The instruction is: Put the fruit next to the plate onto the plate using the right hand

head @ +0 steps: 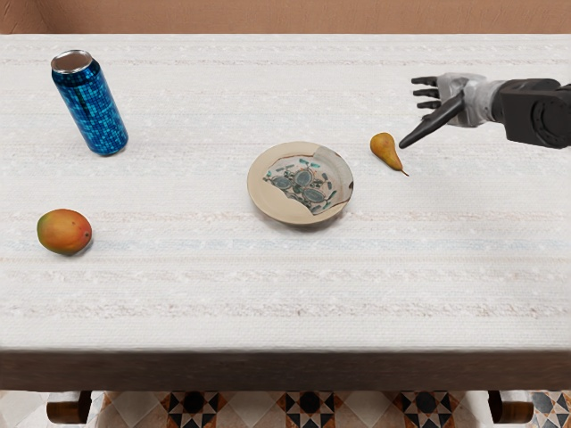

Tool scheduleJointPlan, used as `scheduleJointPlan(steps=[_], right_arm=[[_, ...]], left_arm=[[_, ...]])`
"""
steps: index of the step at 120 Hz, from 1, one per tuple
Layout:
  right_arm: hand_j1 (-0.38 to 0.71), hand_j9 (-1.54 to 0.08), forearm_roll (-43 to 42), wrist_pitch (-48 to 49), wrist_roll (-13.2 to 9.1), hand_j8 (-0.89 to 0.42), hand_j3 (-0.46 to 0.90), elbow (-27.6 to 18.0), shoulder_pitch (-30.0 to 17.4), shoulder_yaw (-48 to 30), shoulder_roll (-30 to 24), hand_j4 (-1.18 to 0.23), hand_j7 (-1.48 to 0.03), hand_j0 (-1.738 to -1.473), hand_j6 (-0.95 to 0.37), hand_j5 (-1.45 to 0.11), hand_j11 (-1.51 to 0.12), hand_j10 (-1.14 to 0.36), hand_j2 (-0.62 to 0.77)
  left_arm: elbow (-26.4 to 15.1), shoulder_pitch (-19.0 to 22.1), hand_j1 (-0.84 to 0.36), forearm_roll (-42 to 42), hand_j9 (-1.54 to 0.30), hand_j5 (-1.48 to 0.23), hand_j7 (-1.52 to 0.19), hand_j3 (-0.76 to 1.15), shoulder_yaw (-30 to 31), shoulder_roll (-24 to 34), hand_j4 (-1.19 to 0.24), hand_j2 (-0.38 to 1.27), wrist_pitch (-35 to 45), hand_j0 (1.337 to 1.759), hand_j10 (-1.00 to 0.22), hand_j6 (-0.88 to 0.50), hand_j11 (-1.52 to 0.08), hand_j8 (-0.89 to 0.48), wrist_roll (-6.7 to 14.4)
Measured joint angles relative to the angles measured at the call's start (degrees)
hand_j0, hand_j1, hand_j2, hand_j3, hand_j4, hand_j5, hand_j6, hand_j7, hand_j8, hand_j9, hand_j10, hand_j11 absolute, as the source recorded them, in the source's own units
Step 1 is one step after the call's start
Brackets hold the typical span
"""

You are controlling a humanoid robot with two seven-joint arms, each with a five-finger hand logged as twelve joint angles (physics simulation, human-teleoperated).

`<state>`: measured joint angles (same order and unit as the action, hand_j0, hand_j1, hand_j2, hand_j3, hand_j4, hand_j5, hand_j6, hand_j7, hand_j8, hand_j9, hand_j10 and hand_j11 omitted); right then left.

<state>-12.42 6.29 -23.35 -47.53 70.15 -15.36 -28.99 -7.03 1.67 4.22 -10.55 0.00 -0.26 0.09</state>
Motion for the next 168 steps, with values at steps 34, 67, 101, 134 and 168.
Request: scheduleJointPlan(steps=[34,67,101,134,168], right_arm=[[-0.35,0.0,-8.5,-10.1,-4.9,0.0,0.0,4.1,1.2,1.3,6.9,0.0,0.0,-1.658,0.0,0.0,0.0,0.0,0.0],[-0.31,-0.05,-10.1,-11.1,-5.5,-0.04,0.0,16.7,2.4,4.9,17.2,-0.04,-0.05,-1.658,-0.04,-0.05,-0.05,-0.04,-0.01],[-0.2,-0.17,-10.2,-13.4,-5.3,-0.13,0.0,24.9,2.5,6.9,24.7,-0.13,-0.17,-1.658,-0.13,-0.17,-0.17,-0.13,-0.03],[-0.08,-0.29,-10.3,-16.6,-5.3,-0.22,0.0,27.4,2.8,10.3,27.9,-0.22,-0.29,-1.658,-0.22,-0.29,-0.29,-0.22,-0.04],[-0.03,-0.35,-10.3,-17.1,-5.2,-0.27,0.0,28.5,3.3,14.2,28.9,-0.27,-0.35,-1.658,-0.27,-0.35,-0.35,-0.27,-0.05]], left_arm=[[0.0,0.0,0.32,0.0,-0.03,-0.03,-0.03,0.0,0.0,0.0,-0.02,0.0,0.0,1.658,-0.02,-0.02,-0.03,-0.02,0.0],[0.0,0.0,0.32,0.0,-0.03,-0.03,-0.03,0.0,0.0,0.0,-0.02,0.0,0.0,1.658,-0.02,-0.02,-0.03,-0.02,0.0],[0.0,0.0,0.32,0.0,-0.03,-0.03,-0.03,0.0,0.0,0.0,-0.02,0.0,0.0,1.658,-0.02,-0.02,-0.03,-0.02,0.0],[0.0,0.0,0.32,0.0,-0.03,-0.03,-0.03,0.0,0.0,0.0,-0.02,0.0,0.0,1.658,-0.02,-0.02,-0.03,-0.02,0.0],[0.0,0.0,0.32,0.0,-0.03,-0.03,-0.03,0.0,0.0,0.0,-0.02,0.0,0.0,1.658,-0.02,-0.02,-0.03,-0.02,0.0]])
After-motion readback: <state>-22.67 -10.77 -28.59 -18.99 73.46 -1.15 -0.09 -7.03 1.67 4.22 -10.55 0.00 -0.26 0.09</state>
